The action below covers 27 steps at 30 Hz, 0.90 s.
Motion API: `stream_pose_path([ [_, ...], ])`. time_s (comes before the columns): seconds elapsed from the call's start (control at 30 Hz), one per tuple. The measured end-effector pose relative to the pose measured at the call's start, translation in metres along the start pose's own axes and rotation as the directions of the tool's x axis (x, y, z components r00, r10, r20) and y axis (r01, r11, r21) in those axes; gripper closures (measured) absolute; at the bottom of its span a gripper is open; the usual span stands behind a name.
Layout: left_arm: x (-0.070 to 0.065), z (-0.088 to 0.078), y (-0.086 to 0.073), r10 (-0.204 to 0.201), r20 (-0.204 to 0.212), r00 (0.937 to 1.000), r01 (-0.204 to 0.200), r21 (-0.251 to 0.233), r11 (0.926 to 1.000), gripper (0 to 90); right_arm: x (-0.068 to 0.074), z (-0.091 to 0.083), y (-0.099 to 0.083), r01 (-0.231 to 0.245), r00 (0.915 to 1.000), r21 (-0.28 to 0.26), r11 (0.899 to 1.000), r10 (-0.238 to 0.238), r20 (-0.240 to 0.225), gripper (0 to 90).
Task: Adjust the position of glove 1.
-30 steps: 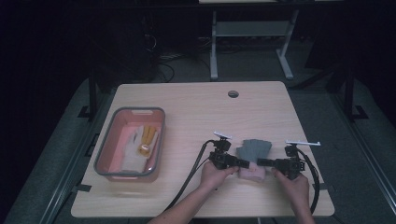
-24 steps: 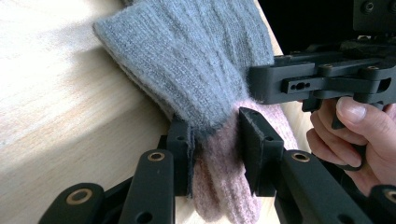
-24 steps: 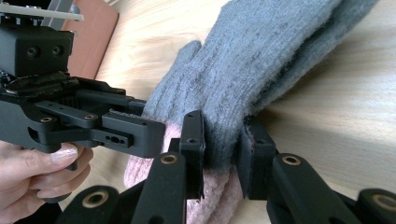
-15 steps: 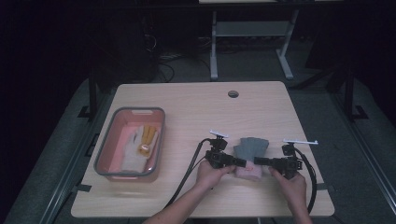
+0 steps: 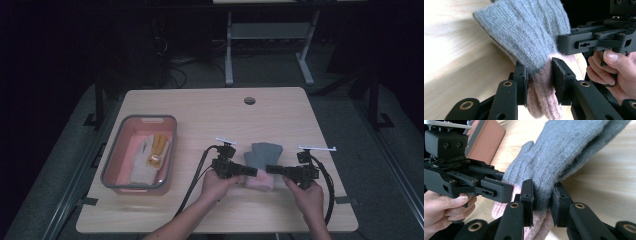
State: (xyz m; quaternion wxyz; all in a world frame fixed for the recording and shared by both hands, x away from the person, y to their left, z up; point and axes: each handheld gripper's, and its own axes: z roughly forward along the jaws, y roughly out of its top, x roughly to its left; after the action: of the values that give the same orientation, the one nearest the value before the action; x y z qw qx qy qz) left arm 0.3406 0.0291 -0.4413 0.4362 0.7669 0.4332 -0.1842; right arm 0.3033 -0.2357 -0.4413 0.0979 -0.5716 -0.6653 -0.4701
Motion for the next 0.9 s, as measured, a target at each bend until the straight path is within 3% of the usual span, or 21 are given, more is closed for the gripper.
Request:
stream_pose_path([
  [0.27, 0.002, -0.02, 0.0, 0.008, 0.003, 1.0, -0.008, -0.013, 0.9999, 67.2, 0.013, 0.007, 0.006, 0.026, 0.9991, 0.01, 1.0, -0.026, -0.032, 74.1],
  [0.9, 0.01, -0.067, 0.0, 0.006, -0.007, 1.0, -0.007, -0.072, 0.9974, 67.4, 0.053, 0.029, 0.029, 0.082, 0.9952, 0.045, 0.996, -0.08, -0.057, 74.0],
])
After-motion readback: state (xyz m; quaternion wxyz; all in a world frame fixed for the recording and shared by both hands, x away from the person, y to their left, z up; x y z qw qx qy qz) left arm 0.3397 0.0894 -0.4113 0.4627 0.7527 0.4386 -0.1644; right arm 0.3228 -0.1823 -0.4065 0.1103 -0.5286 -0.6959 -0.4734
